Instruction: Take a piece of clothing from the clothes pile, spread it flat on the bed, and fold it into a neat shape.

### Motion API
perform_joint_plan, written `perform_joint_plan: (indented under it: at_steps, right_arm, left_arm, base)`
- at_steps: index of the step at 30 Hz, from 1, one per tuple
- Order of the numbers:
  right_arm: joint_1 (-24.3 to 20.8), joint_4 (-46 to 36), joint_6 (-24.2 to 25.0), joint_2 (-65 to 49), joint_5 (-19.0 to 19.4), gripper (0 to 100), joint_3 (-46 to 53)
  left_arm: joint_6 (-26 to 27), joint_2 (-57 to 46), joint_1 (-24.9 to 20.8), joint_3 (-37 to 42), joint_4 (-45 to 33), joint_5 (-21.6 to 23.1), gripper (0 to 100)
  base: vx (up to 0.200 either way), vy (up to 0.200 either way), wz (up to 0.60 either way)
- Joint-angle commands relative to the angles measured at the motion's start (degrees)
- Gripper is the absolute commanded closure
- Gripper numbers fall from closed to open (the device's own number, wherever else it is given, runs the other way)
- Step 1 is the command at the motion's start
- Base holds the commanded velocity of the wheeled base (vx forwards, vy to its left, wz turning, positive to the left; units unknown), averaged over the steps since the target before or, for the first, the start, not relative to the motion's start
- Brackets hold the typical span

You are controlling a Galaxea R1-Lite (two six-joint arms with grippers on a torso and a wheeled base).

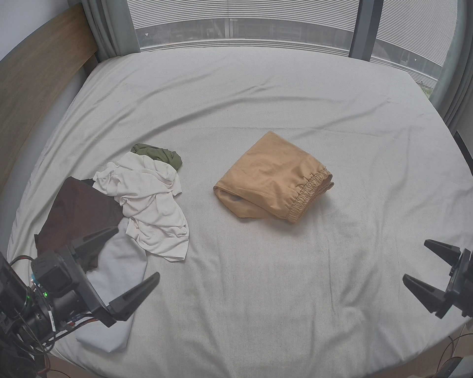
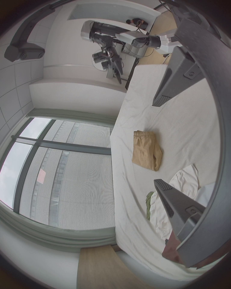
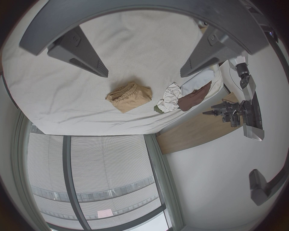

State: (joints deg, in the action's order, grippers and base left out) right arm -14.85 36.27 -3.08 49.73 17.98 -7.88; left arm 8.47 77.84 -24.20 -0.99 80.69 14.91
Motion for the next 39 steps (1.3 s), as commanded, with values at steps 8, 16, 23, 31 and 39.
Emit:
perform_joint_plan:
  at_steps: [8, 16, 23, 31, 39]
  right_arm:
    - [1.1, -15.9, 0.0, -24.8, 0.1, 0, -1.0]
    - [3.9, -19.5, 0.1, -31.9, 0.4, 0, -0.8]
    - [5.9, -28.0, 2.1, -43.9, 0.0, 0, -0.6]
    - [8.1, -27.4, 4.8, -44.0, -4.1, 0, -1.0]
    - [15.7, -27.4, 3.5, -48.1, -4.1, 0, 5.9]
  left_arm:
    - [-0.4, -31.9, 2.0, 1.0, -25.8, -9.1, 0]
    - [-0.4, -52.7, 2.2, -0.7, -49.6, -11.3, 0]
    - [-0.5, -67.3, 7.9, -1.6, -66.3, -10.8, 0]
    - [-0.7, -70.8, 12.7, -1.0, -68.2, -10.8, 0]
    - [-0.9, -72.7, 15.2, 1.0, -71.2, -13.3, 0]
  base:
    - [0.0, 0.0, 0.0]
    - [0.0, 0.0, 0.0]
    - [0.0, 0.0, 0.0]
    - [0.0, 0.0, 0.0]
    - [0.0, 0.0, 0.0]
